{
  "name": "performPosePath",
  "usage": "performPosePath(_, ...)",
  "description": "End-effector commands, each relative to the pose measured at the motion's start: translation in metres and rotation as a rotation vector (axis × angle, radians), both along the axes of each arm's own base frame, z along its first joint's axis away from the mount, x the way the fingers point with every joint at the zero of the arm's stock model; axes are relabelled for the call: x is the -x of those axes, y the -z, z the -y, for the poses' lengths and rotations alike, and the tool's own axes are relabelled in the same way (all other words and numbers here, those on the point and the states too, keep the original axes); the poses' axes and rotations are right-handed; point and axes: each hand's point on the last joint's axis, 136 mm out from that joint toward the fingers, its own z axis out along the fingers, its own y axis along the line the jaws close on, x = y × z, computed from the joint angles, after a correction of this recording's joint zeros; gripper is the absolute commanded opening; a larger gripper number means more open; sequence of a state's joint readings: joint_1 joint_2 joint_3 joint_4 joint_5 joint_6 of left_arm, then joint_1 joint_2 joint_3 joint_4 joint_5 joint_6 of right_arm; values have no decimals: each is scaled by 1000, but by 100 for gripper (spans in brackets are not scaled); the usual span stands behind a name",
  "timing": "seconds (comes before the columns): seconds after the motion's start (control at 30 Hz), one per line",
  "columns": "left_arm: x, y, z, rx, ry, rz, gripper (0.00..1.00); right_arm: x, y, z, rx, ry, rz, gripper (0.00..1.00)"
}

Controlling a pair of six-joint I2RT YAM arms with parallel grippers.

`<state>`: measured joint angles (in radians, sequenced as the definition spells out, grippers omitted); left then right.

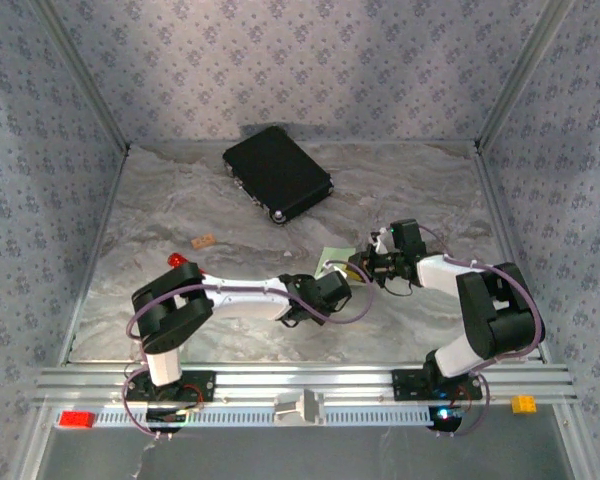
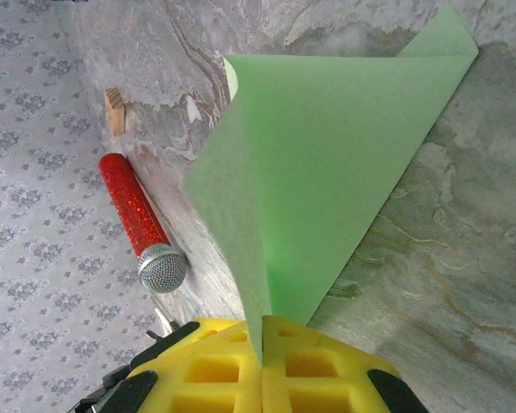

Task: Fold a paper plane with a square sheet of paper (pick it up from the middle)
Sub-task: Fold the wing for the fifth time at the center of the table.

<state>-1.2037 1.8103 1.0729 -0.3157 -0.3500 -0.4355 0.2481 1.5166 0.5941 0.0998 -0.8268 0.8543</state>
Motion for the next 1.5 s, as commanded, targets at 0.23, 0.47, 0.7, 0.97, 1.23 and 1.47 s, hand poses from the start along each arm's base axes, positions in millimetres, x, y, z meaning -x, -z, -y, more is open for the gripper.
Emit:
performPosePath(0.23,-5,0,-2,-55,-19,48,31,-4,-6,0,-17,11,-21,6)
performPosePath(0.47,-5,-1,-3,-59,-17,60,26,-4,-5,3,-13,18,-23,6)
performPosePath(0.7,-5,-3,-4,-69,-12,77,21,-4,-7,4,-13,19,-18,6)
performPosePath(0.97,-6,-4,-4,-76,-5,85,22,-5,-8,5,-17,21,-17,5)
performPosePath(1.23,-6,-3,-2,-62,-8,81,12,-4,-8,6,-15,22,-16,7)
performPosePath(1.47,-3,-1,4,-34,-6,49,6,-3,-8,14,51,24,-2,22)
